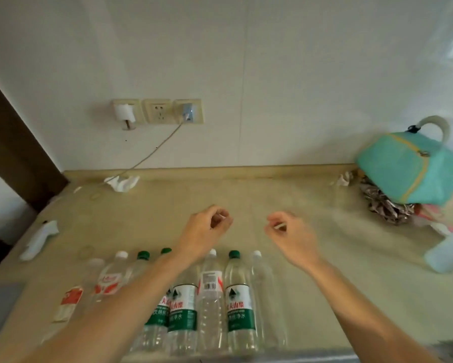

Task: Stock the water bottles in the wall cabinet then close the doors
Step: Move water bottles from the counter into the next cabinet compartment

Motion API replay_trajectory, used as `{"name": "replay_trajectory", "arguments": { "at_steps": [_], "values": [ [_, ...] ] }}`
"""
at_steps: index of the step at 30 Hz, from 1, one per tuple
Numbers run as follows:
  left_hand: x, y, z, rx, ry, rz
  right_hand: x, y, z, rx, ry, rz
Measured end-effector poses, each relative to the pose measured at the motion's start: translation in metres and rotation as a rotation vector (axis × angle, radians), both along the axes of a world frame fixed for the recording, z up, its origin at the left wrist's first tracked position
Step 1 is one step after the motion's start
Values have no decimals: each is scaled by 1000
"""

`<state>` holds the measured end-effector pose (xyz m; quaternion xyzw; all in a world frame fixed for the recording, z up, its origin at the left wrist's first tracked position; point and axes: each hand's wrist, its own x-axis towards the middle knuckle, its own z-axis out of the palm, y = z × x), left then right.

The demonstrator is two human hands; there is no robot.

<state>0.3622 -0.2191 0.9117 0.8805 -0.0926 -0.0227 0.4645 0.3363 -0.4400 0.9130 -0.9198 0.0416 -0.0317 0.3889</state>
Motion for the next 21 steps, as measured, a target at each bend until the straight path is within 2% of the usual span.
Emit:
{"name": "replay_trajectory", "arguments": {
  "at_steps": [5,10,15,18,21],
  "values": [
    [-10,-8,-65,245,178,-61,-27,-9,-58,100,181,-75],
    [-15,-25,-101,562,174,-172,-39,-12,-94,172,391,-104],
    [-18,-30,-113,743,207,-213,-35,-7,-115,181,529,-33],
    [-20,-31,-114,789,228,-237,-32,-5,-118,176,537,-12],
    [-20,-34,-115,740,253,-233,-27,-3,-119,167,550,2]
  ]
}}
